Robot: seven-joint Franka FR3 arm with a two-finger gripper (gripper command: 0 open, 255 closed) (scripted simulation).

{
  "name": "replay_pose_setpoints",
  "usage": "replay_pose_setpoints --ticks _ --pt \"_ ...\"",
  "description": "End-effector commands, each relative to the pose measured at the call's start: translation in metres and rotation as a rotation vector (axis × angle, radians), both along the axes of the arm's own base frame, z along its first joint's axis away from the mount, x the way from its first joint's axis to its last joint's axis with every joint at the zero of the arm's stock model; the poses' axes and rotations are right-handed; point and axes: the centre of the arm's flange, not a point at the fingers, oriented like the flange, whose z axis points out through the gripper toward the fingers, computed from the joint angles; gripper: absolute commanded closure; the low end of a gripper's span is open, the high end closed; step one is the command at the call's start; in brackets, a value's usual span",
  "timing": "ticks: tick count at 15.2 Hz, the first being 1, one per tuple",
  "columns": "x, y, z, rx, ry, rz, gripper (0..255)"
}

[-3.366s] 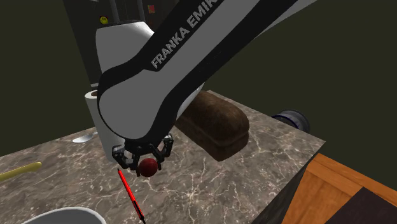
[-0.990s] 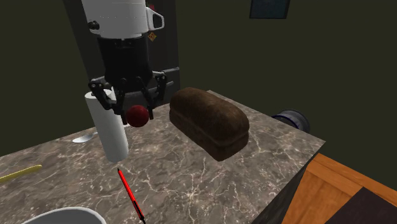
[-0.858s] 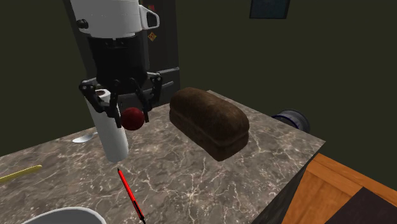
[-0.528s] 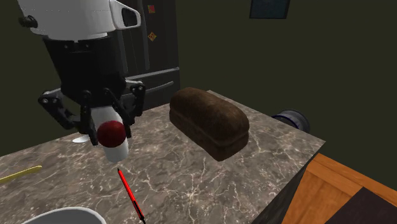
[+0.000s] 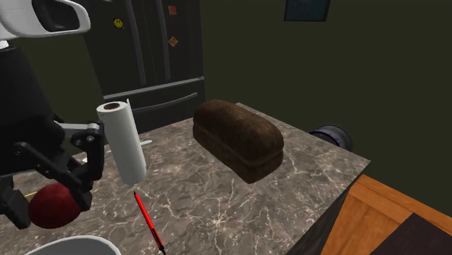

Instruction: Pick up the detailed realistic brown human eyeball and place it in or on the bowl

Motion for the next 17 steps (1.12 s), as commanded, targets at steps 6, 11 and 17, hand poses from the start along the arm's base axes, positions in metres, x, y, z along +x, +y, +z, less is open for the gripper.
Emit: replay_pose_setpoints --ticks 6,11,17 --pt "-0.049 0.054 -0.010 0.000 0.000 -0.002 255" --pt "-0.049 0.054 -0.037 0.000 0.000 -0.002 255" --pt "-0.049 0.054 -0.068 0.000 0.000 -0.002 255"
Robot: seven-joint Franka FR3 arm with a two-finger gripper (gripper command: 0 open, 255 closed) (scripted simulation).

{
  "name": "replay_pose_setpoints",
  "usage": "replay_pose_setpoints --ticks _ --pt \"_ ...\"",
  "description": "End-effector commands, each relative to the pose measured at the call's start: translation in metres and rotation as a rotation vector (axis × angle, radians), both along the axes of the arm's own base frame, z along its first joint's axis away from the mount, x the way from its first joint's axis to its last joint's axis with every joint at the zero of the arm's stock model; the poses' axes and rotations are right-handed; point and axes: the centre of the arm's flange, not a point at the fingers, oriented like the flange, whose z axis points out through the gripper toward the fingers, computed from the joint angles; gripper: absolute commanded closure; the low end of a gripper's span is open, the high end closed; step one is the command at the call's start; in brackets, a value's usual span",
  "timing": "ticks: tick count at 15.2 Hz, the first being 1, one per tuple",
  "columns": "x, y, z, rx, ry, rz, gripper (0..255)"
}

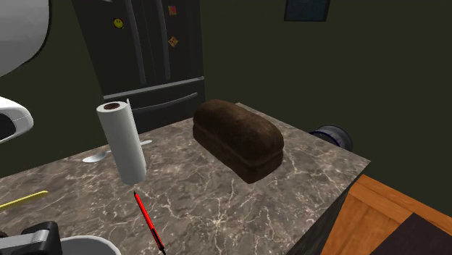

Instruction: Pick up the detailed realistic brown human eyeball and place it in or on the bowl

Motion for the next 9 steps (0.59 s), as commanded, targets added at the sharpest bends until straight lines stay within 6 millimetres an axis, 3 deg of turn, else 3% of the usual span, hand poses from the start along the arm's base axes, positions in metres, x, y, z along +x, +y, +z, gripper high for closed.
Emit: replay_pose_setpoints --ticks 1,9 --pt "-0.0005 0.0001 -0.0100 0.000 0.000 0.000 255" --pt "-0.0005 0.0001 -0.0126 0.000 0.000 0.000 255"
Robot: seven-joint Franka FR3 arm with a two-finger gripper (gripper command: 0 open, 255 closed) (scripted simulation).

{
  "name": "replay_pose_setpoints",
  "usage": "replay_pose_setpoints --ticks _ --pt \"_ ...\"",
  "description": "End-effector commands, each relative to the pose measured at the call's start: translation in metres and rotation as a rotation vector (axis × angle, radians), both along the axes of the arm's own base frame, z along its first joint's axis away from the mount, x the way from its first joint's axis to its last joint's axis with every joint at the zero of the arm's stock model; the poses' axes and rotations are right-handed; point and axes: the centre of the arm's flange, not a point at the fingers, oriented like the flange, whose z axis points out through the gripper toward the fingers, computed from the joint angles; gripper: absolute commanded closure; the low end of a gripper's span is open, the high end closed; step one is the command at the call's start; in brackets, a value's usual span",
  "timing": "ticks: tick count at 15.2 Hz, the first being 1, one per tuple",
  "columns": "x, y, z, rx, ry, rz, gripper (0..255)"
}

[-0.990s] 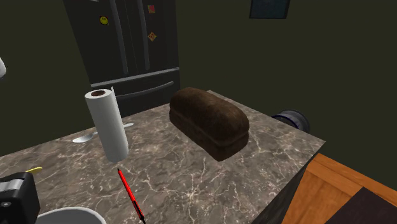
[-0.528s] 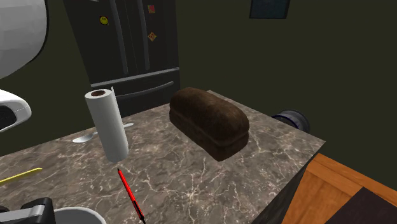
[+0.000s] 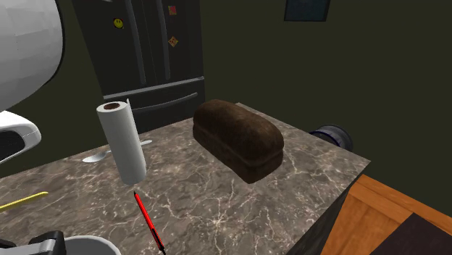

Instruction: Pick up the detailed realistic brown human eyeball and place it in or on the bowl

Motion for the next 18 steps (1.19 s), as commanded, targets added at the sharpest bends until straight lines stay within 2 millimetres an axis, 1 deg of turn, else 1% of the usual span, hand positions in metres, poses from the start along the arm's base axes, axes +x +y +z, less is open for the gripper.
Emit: replay_pose_setpoints --ticks 1,6,9,10,18 --pt "0.000 0.000 0.000 0.000 0.000 0.000 0" --pt "0.000 0.000 0.000 0.000 0.000 0.000 0" --pt "-0.003 0.000 0.040 0.000 0.000 0.000 0" --pt "-0.003 0.000 0.050 0.000 0.000 0.000 0" --pt "-0.003 0.000 0.050 0.000 0.000 0.000 0"
